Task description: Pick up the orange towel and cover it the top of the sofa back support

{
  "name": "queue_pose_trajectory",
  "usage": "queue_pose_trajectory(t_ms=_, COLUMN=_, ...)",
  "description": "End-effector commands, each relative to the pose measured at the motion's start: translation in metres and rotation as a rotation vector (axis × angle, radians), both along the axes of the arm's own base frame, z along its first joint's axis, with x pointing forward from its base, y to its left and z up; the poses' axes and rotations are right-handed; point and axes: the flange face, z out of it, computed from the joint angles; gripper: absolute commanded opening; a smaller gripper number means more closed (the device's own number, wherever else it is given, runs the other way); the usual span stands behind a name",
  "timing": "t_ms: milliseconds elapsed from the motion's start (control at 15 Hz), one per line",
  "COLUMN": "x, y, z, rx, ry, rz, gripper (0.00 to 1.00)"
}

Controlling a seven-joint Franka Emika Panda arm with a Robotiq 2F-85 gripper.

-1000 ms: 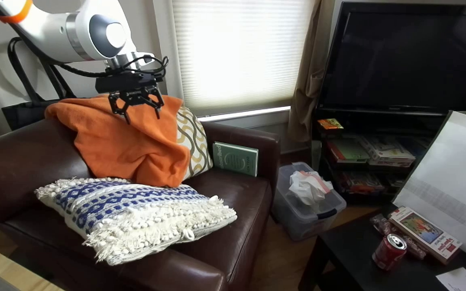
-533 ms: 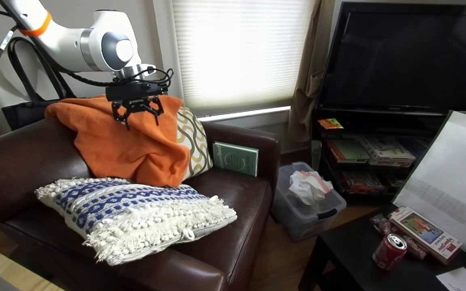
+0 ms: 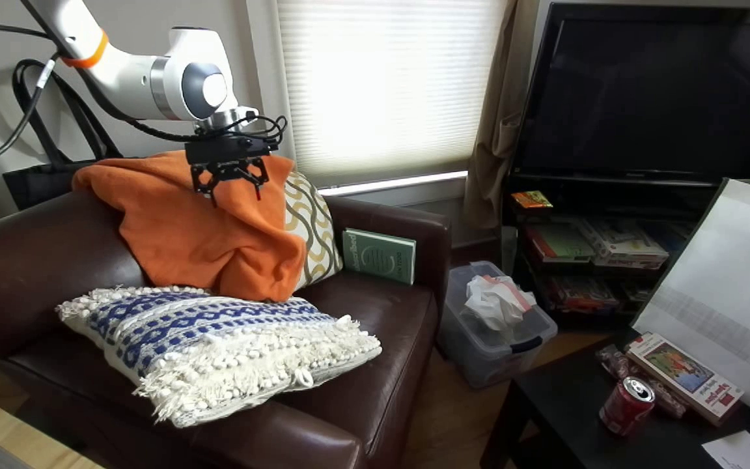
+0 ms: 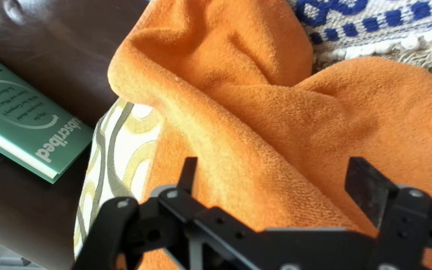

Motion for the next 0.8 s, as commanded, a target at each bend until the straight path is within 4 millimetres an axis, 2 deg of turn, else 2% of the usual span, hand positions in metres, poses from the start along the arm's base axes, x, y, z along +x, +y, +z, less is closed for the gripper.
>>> queue_pose_trajectory(t_ms=0, x=0.016, y=0.002, z=-0.008, rx=0.026, ry=0.018, rz=0.001, gripper=0.75)
queue_pose_trajectory(t_ms=133, x=0.017, y=0.003, z=-0.014, rx=0.030, ry=0.043, rz=0.001, gripper=0.71)
queue_pose_trajectory(t_ms=267, x=0.016, y=0.004, z=-0.019, rx=0.044, ry=0.075, rz=-0.003, gripper=0.53)
queue_pose_trajectory(t_ms=400, x=0.017, y=0.004, z=-0.023, rx=0.051, ry=0.093, rz=-0.009, gripper=0.39)
queue_pose_trajectory(t_ms=733, x=0.021, y=0.001, z=-0.023, rx=0.056, ry=0.077, rz=-0.025, gripper=0.00)
